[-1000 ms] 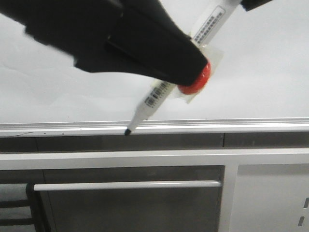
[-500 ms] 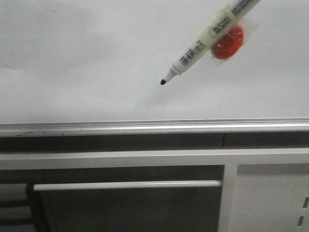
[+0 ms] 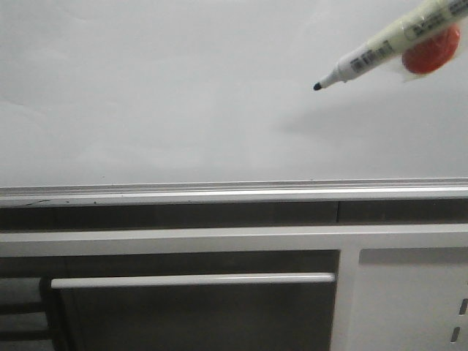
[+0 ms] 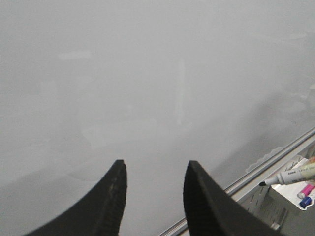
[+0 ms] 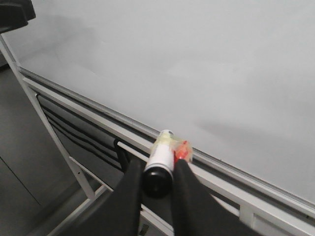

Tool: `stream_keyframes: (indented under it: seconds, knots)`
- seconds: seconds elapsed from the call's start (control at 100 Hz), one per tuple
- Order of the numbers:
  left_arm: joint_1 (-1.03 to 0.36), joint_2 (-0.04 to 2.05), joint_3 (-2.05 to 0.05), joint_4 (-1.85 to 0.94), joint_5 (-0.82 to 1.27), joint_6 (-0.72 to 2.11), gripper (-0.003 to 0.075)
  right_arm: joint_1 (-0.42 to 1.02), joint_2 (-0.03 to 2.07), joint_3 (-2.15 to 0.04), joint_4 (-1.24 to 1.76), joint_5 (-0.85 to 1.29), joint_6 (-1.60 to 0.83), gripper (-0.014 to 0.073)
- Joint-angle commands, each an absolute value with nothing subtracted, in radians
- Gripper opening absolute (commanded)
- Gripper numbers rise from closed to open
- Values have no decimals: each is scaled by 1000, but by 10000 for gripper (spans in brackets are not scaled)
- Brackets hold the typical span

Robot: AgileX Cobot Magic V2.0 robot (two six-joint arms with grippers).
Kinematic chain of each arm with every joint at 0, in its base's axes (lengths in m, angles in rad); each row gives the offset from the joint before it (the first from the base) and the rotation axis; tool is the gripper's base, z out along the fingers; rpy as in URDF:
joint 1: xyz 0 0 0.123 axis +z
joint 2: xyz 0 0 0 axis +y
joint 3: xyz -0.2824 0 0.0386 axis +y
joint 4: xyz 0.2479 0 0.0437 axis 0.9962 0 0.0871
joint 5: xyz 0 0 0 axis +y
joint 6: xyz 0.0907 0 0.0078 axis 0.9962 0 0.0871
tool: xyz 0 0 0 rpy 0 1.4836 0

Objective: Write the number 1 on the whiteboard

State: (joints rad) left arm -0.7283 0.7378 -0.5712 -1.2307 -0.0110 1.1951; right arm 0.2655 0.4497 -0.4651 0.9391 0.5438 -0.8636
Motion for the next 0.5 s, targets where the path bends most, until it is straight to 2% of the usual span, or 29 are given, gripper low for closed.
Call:
stream_keyframes:
  seconds: [0.0, 0.3, 0.49]
  knots:
    - [-727, 730, -596, -1241, -48, 1187, 239, 267, 453, -485, 1005, 498, -875, -52]
    - [-727, 730, -596, -1241, -102, 1187, 239, 267, 476, -471, 1068, 493, -902, -44]
    - [-727, 730, -596, -1246, -103, 1187, 239, 268, 476, -428, 1238, 444, -1092, -42]
